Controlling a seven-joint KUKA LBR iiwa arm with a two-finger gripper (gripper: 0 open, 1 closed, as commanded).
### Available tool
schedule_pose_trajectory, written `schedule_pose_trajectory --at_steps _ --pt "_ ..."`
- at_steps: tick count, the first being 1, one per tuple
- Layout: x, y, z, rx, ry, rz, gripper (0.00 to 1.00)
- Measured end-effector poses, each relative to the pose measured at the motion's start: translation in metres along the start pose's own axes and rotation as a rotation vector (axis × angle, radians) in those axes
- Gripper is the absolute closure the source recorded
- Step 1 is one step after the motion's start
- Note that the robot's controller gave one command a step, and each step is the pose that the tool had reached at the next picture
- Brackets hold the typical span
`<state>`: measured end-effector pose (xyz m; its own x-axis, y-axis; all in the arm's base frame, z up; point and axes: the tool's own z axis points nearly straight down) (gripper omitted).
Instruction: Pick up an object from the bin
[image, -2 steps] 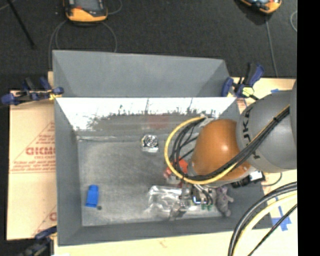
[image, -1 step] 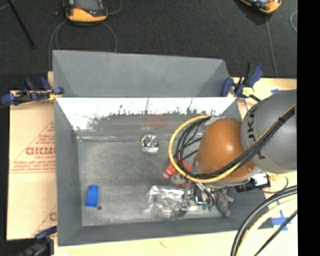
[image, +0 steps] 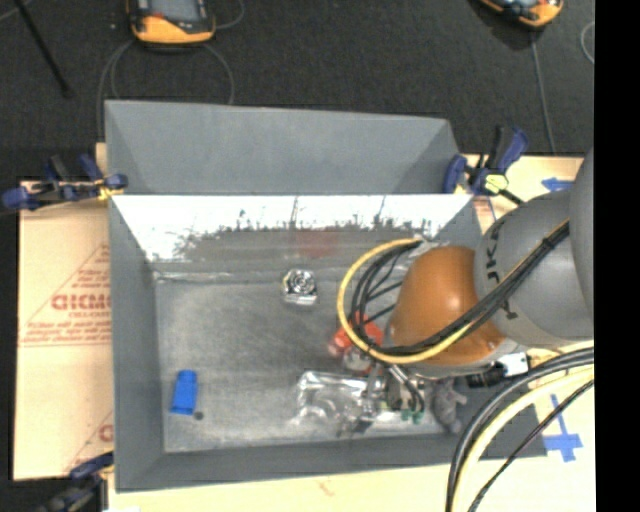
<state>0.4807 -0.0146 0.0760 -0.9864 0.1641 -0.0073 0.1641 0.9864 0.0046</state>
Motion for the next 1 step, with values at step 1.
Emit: schedule_pose_trajectory --at_steps 1 --pt "0.0033 0.0034 -0.0006 0.003 -0.009 -0.049 0.00"
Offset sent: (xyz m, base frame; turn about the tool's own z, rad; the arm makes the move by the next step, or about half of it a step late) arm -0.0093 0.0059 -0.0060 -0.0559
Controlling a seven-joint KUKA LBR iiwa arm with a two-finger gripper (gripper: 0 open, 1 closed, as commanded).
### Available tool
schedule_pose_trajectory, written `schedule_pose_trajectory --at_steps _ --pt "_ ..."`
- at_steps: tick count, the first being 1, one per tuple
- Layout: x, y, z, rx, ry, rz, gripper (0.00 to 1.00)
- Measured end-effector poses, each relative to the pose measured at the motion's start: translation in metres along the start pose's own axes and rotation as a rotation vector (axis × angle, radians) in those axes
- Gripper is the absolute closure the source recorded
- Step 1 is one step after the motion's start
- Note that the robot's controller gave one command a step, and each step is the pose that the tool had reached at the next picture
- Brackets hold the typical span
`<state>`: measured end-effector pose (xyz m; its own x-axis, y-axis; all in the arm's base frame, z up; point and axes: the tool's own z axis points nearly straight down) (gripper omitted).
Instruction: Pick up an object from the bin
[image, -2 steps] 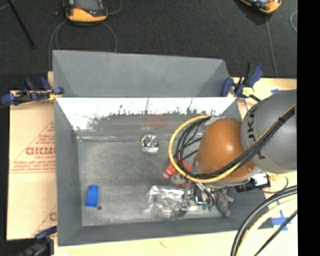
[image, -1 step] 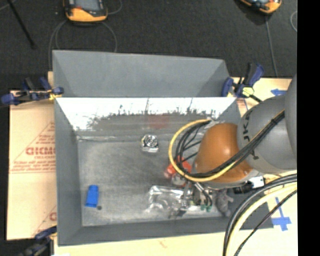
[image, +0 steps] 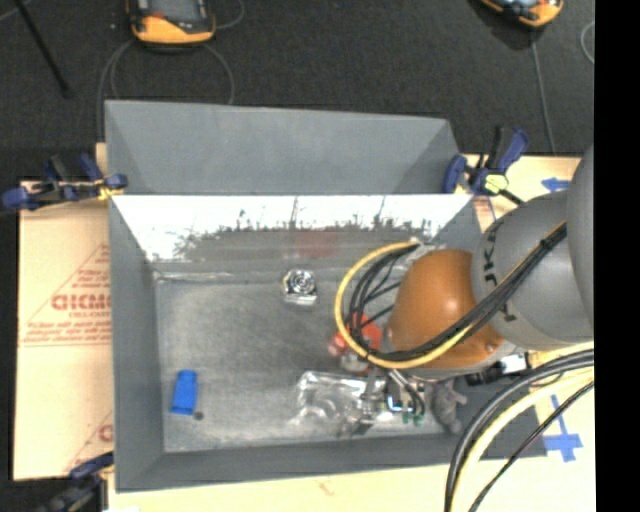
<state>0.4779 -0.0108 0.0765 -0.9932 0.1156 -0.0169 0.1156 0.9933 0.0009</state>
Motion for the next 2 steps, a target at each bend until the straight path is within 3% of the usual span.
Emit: schedule_pose_trajectory --at_steps 1,2 --pt "0.0013 0.0009 -0.0017 -0.001 0.006 0.000 1.00" --pt "0.0001 0.0006 -0.0038 -0.001 0.013 0.004 1.00"
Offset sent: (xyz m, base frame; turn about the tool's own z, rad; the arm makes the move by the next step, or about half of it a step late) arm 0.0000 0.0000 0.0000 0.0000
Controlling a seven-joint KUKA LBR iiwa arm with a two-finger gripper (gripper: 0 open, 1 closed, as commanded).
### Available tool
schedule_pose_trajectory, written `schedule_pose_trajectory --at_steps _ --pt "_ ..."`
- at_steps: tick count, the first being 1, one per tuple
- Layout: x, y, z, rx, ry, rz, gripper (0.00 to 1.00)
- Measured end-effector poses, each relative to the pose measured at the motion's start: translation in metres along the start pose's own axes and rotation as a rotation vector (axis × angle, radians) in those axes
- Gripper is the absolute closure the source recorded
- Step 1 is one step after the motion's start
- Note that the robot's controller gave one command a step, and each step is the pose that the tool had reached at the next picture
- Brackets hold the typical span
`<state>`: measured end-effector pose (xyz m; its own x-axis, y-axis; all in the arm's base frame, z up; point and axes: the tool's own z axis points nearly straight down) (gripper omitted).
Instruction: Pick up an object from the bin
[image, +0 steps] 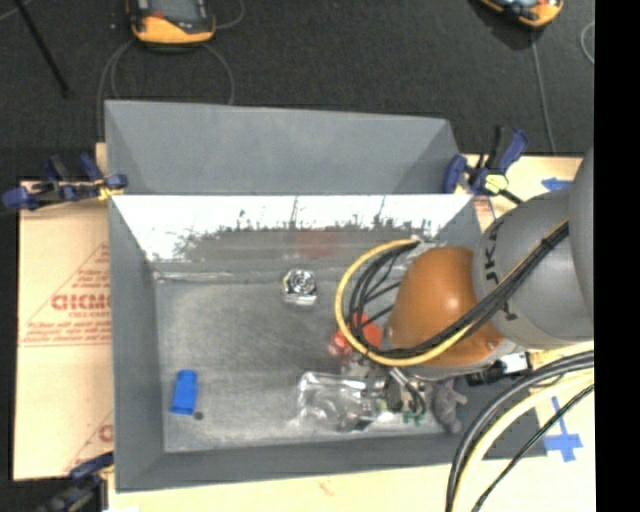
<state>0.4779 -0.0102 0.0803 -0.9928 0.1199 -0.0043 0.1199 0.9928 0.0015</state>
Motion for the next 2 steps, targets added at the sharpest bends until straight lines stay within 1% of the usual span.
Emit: schedule_pose_trajectory --at_steps 2 --pt "-0.0005 -0.0001 -0.0007 0.000 0.001 0.009 1.00"
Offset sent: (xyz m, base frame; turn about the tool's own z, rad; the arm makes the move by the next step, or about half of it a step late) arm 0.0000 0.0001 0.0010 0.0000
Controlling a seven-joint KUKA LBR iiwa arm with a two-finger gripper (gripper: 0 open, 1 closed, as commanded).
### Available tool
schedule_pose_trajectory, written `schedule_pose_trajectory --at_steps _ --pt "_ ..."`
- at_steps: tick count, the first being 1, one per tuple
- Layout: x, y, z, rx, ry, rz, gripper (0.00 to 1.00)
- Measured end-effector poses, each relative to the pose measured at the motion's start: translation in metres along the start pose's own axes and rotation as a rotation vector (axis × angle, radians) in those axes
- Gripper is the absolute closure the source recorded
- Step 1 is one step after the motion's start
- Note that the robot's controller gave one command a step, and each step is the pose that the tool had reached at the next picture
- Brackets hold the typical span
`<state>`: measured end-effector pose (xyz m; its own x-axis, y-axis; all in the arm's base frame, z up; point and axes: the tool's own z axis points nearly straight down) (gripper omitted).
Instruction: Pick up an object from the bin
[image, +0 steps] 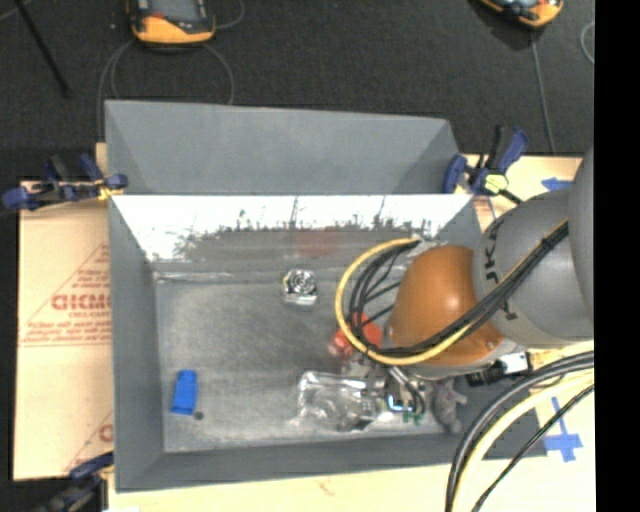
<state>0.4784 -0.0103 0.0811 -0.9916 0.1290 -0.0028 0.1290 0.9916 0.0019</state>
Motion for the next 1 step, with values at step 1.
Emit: schedule_pose_trajectory --at_steps 1 --pt "-0.0006 -0.0009 -0.0329 0.001 0.001 0.004 1.00"
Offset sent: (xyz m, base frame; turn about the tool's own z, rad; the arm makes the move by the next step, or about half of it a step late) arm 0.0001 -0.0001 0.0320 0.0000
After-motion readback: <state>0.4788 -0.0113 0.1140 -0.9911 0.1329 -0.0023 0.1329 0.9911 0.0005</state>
